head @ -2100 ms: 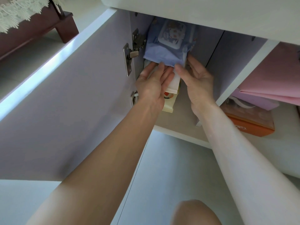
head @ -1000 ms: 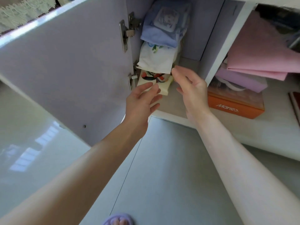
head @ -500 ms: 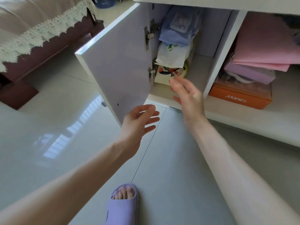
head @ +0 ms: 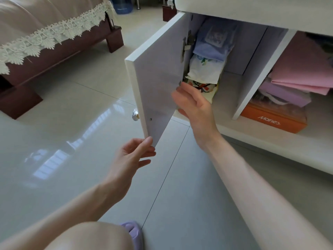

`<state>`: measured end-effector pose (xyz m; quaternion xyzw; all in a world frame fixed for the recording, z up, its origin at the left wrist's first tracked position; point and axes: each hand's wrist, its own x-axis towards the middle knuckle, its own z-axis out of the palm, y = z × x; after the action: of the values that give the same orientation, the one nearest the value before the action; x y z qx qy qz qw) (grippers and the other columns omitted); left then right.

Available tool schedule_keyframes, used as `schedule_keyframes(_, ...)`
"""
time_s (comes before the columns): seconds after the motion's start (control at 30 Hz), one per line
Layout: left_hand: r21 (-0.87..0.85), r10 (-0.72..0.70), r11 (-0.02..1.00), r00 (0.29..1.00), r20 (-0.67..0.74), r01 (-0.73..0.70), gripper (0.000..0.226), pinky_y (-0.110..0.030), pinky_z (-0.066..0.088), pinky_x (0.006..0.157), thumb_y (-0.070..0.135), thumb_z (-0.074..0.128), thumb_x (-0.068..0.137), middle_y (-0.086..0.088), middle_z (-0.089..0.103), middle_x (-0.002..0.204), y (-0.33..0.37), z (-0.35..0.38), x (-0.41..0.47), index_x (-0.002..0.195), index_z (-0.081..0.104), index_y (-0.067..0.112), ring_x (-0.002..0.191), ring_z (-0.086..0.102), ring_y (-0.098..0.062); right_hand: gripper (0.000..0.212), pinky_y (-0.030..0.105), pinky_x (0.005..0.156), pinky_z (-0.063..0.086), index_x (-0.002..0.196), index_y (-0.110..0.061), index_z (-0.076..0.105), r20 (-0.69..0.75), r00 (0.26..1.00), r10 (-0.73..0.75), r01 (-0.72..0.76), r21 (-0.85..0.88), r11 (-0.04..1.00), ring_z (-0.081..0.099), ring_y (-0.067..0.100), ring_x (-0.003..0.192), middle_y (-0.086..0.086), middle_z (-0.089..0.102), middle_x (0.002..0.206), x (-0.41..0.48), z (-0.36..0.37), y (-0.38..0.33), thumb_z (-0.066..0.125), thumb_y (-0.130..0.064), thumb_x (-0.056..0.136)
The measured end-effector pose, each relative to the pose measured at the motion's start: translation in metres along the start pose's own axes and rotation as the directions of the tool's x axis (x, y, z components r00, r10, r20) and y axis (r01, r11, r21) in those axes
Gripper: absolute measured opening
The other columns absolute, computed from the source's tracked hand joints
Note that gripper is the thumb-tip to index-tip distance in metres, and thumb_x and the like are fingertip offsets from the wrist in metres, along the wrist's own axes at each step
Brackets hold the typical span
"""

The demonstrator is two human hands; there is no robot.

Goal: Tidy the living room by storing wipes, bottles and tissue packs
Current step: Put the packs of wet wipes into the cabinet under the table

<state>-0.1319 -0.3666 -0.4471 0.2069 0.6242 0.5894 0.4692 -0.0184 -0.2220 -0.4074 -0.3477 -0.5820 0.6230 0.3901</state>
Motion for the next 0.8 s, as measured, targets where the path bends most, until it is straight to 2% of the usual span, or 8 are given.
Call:
schedule_keyframes(0.1,0.06,0.066,0.996,0.992,-0.105,-0.06,0.046,-0.029,0.051,0.076,0.051,0.072,0.057,0.002,0.065,0.088,-0.001,-0.005,0.005,0.088,0.059,0.02,0.084,0.065,-0.011,0.061,0.02,0.092,0.044,0.125,-0.039,0.055,0.054,0.998,-0.015,0.016,-0.002,1.0,0.051,0.001,0.122,-0.025,0.058,0.123,-0.003,0.01,0.004,0.076,-0.045,0.068)
schedule_keyframes(0.2,0.127,0.113,0.987,0.986,-0.125,-0.097,0.059,-0.031,0.05,0.087,0.056,0.068,0.058,0.005,0.061,0.109,0.001,-0.007,0.014,0.107,0.056,0.025,0.097,0.061,-0.006,0.084,0.02,0.092,0.043,0.14,-0.03,0.046,0.097,0.995,-0.025,0.026,-0.012,1.0,0.046,0.004,0.128,-0.019,0.051,0.137,-0.005,0.02,0.004,0.077,-0.05,0.064)
schedule_keyframes(0.27,0.135,0.137,0.983,0.987,-0.082,-0.126,0.063,-0.028,0.048,0.09,0.056,0.066,0.061,0.011,0.062,0.116,0.004,-0.005,0.019,0.117,0.056,0.028,0.104,0.061,0.0,0.091,0.029,0.101,0.044,0.143,-0.027,0.043,0.117,0.992,-0.041,0.046,-0.039,0.998,0.045,0.008,0.131,-0.013,0.049,0.142,-0.006,0.024,0.003,0.076,-0.053,0.062)
schedule_keyframes(0.33,0.106,0.152,0.983,0.988,-0.041,-0.147,0.054,-0.025,0.047,0.088,0.052,0.066,0.066,0.015,0.065,0.116,0.008,-0.003,0.022,0.115,0.059,0.03,0.101,0.063,0.005,0.092,0.037,0.107,0.042,0.143,-0.026,0.042,0.128,0.991,-0.047,0.053,-0.041,0.998,0.044,0.01,0.132,-0.011,0.05,0.142,-0.007,0.025,0.003,0.076,-0.052,0.062)
schedule_keyframes(0.47,0.11,0.174,0.979,0.985,0.008,-0.174,0.045,-0.018,0.047,0.083,0.044,0.064,0.074,0.01,0.071,0.111,0.007,0.005,0.021,0.115,0.066,0.027,0.098,0.065,0.004,0.09,0.038,0.108,0.042,0.144,-0.024,0.042,0.137,0.989,-0.063,0.066,-0.018,0.998,0.046,0.01,0.131,-0.011,0.052,0.14,-0.009,0.023,0.001,0.078,-0.046,0.065)
schedule_keyframes(0.57,0.111,0.192,0.975,0.981,0.033,-0.194,0.017,-0.006,0.046,0.067,0.031,0.067,0.082,0.016,0.074,0.094,0.003,0.017,0.02,0.099,0.069,0.032,0.083,0.065,0.008,0.09,0.036,0.104,0.046,0.143,-0.021,0.042,0.128,0.989,-0.079,0.079,0.002,0.997,0.05,0.011,0.128,-0.008,0.054,0.138,-0.013,0.014,0.001,0.078,-0.043,0.063)
schedule_keyframes(0.63,0.124,0.188,0.973,0.98,0.063,-0.195,0.014,-0.005,0.045,0.062,0.026,0.068,0.084,0.015,0.074,0.089,0.0,0.028,0.02,0.098,0.069,0.029,0.079,0.066,0.008,0.084,0.037,0.104,0.046,0.141,-0.02,0.045,0.119,0.989,-0.087,0.086,0.017,0.996,0.053,0.013,0.126,-0.005,0.058,0.135,-0.018,0.001,0.001,0.077,-0.041,0.066)
schedule_keyframes(0.8,0.151,0.194,0.964,0.967,0.164,-0.219,0.036,-0.007,0.048,0.064,0.03,0.073,0.077,0.007,0.072,0.088,-0.001,0.063,0.022,0.111,0.062,0.022,0.079,0.069,0.002,0.04,0.037,0.094,0.053,0.122,-0.026,0.061,0.084,0.99,-0.114,0.107,0.087,0.99,0.065,0.017,0.111,-0.007,0.07,0.114,-0.034,-0.043,0.001,0.07,-0.026,0.083)
